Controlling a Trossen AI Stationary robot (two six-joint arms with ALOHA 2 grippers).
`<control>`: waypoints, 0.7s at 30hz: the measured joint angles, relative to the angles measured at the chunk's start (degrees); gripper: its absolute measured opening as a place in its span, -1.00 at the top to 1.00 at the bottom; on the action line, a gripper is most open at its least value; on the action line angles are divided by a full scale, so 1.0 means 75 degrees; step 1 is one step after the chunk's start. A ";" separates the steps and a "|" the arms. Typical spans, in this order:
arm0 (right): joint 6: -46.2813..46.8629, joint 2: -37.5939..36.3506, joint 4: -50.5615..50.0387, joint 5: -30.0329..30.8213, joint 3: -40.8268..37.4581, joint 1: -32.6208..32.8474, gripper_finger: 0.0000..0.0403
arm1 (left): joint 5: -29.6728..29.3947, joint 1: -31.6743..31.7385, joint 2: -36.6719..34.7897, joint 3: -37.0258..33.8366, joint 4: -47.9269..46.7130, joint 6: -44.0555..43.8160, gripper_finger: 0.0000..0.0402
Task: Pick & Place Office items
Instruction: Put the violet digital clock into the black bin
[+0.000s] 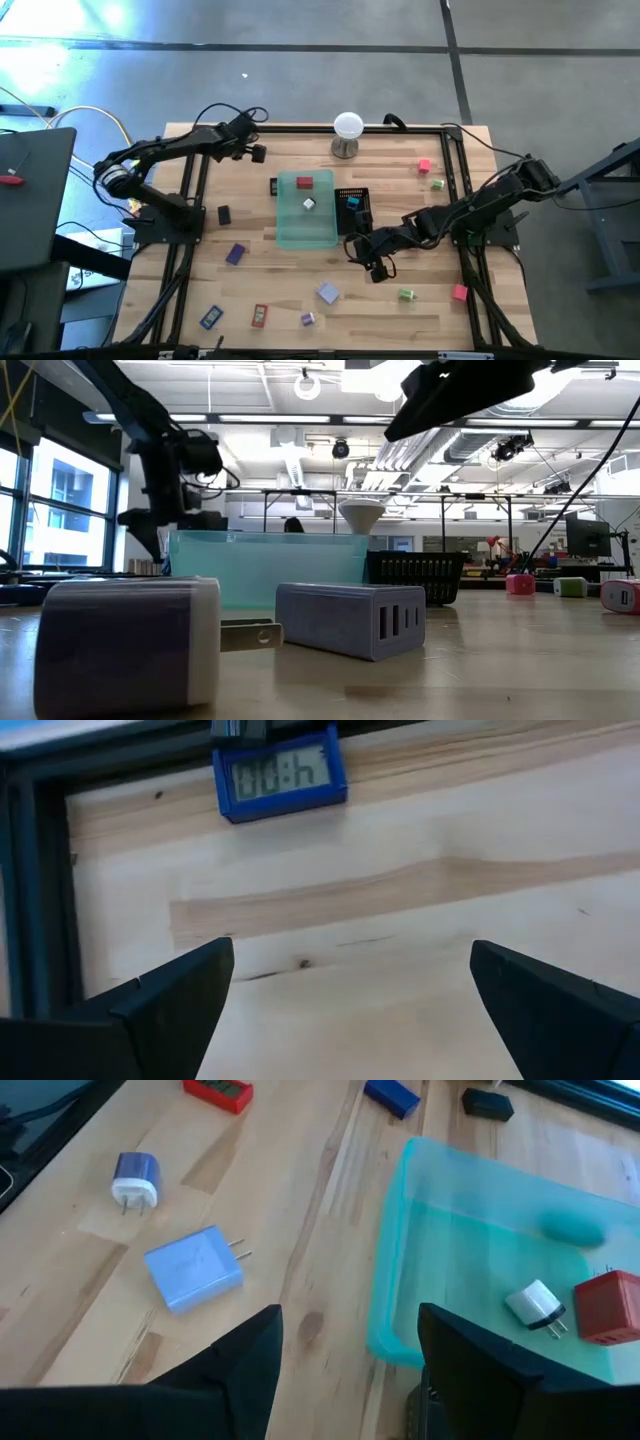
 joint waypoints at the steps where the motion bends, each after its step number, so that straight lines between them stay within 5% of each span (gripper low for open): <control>1: 0.0009 0.0000 0.0021 -0.0003 -0.0030 0.0000 -0.10 | 0.0001 0.0050 0.0126 0.0000 0.0093 -0.0006 -0.98; 21: -0.0007 0.0000 0.0097 0.0026 -0.0123 -0.0003 -0.10 | -0.0471 0.0565 0.1329 0.0015 0.1647 0.0149 -0.97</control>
